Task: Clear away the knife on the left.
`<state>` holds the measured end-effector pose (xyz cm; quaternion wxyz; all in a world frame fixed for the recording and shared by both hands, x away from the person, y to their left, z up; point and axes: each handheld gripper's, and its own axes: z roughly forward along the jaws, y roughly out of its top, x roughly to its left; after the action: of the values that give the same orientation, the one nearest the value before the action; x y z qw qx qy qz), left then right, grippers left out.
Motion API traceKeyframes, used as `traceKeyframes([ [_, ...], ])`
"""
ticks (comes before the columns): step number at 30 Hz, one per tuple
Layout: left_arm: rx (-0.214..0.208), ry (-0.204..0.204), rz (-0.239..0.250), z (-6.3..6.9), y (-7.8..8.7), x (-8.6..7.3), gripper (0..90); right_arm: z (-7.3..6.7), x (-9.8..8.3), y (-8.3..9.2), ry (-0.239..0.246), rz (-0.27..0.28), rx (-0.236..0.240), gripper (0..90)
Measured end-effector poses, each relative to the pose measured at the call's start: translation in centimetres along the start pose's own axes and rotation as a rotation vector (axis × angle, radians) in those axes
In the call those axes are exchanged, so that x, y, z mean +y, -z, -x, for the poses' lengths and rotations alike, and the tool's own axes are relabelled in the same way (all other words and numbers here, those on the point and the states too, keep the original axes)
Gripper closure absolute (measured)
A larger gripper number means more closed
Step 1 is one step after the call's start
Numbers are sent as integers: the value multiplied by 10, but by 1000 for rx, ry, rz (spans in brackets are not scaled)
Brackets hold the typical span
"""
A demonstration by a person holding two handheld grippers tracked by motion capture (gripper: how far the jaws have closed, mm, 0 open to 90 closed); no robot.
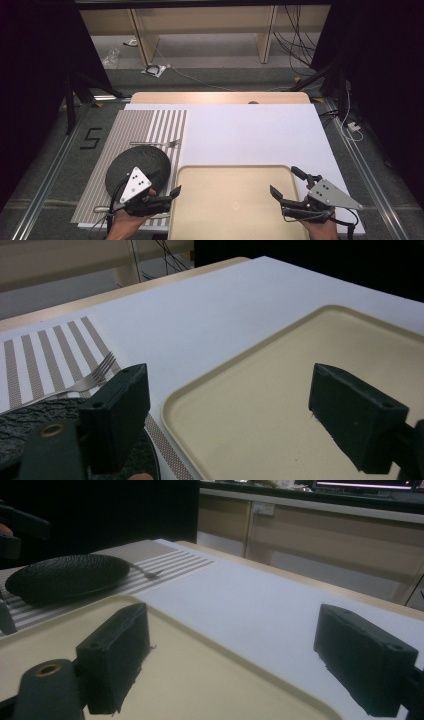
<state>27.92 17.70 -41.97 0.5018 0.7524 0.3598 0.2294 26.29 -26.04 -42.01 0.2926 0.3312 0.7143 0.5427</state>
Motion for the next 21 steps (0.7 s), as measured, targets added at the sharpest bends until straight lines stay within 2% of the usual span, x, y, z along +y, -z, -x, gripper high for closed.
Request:
traceKeyframes([
  [6, -1, -21, -67, -8, 4, 0, 165, 0, 0, 0, -3, 6, -2, 155],
  [13, 19, -32, -119, -20, 15, -2, 174, 0, 0, 0, -5, 3, -3, 156],
  [17, 10, -42, -155, -24, 19, -2, 185, 0, 1, 0, -8, 4, -4, 156],
  [21, 22, -82, -194, -24, 20, -2, 183, 0, 0, 0, -6, -1, -1, 156],
])
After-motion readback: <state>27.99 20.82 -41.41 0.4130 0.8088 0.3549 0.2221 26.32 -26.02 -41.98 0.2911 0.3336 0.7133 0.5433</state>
